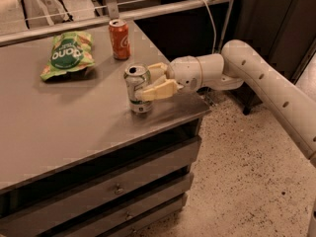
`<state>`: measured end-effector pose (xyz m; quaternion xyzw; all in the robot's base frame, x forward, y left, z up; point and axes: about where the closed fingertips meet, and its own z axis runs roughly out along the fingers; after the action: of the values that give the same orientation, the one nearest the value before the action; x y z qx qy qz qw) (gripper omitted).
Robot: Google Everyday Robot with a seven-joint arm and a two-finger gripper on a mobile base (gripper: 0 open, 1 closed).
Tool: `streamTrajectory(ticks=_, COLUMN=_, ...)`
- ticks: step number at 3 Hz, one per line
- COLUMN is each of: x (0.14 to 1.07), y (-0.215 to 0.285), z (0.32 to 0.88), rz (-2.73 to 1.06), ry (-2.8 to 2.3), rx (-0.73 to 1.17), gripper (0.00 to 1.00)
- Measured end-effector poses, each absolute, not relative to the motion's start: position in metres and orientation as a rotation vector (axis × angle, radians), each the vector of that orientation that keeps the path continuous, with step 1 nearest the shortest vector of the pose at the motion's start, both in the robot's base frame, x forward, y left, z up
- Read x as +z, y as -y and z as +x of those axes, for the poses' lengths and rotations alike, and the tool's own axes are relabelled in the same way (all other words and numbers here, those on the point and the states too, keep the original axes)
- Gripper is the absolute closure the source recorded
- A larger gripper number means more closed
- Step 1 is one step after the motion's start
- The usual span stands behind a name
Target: Place 7up can upright
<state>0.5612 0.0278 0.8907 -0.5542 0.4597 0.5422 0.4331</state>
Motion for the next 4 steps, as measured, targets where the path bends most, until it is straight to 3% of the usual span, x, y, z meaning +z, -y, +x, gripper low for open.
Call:
streamTrajectory(ticks=2, x=0.892, y=-0.033, z=0.56, rz=-1.388, ry=-1.138, rx=1.356, gripper=0.04)
streamTrajectory(ticks=4, x=0.899, y=-0.015, z=0.557, rz=-1.383, ry=-1.154, rx=1.27, gripper=0.0)
